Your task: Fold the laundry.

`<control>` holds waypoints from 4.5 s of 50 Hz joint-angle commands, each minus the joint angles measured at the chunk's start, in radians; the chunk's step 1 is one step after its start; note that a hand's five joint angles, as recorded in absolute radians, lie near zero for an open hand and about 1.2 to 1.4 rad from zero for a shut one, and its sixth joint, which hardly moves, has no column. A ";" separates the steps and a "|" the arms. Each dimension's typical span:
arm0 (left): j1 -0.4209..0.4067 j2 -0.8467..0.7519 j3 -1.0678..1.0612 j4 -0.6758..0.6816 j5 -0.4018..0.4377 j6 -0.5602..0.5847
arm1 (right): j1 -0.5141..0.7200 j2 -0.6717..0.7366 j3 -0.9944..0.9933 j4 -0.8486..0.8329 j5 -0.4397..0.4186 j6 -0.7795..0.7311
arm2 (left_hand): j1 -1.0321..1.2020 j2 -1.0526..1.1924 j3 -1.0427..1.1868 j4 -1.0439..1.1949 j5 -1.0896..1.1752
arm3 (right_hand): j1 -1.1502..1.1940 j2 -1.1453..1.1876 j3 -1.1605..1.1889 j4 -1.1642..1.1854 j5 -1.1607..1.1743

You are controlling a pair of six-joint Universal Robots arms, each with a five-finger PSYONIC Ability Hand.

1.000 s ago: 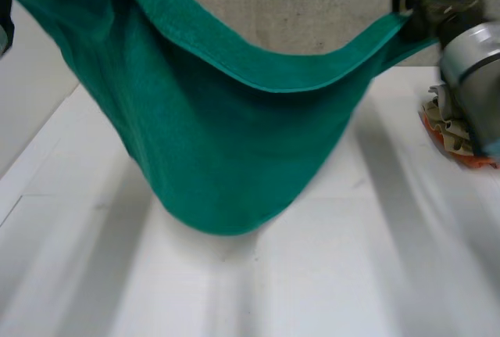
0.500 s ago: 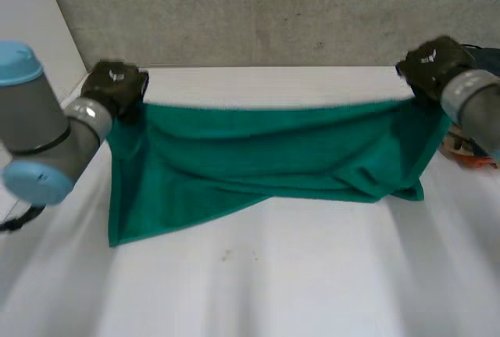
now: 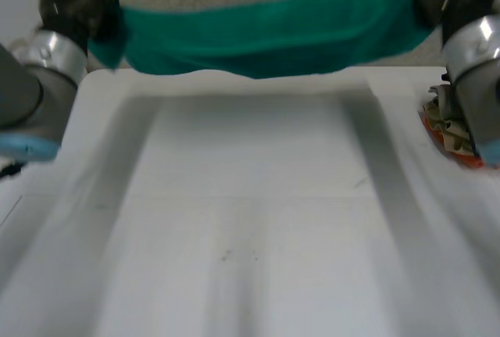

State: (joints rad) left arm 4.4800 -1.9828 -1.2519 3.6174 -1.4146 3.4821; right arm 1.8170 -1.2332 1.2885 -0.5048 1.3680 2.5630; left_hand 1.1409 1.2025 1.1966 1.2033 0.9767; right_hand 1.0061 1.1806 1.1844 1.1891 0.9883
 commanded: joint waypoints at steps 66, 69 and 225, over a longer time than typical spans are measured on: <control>0.001 -0.300 0.012 -0.421 -0.225 0.114 | 0.059 0.658 -0.357 0.262 0.075 -0.311 | 0.255 0.194 0.200 0.193 0.245 | 0.390 0.216 0.212 0.207 0.233; -0.018 -0.307 0.012 -0.396 -0.219 0.110 | 0.073 0.698 -0.373 0.238 0.086 -0.314 | -0.076 -0.138 -0.132 -0.139 -0.087 | -0.321 -0.496 -0.499 -0.504 -0.478; 0.024 0.263 -0.526 -0.192 0.003 0.055 | -0.057 0.060 0.253 0.198 -0.018 -0.373 | -0.936 -0.998 -0.992 -0.999 -0.946 | 0.390 0.216 0.212 0.207 0.233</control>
State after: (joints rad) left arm 4.5060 -1.7331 -1.7849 3.4229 -1.4099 3.5381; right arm 1.4331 -1.1526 1.5792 -0.1834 1.3661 2.0826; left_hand 0.1931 0.2124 0.2188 0.2080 0.0487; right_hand 0.9924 1.1813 1.1854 1.1901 0.9783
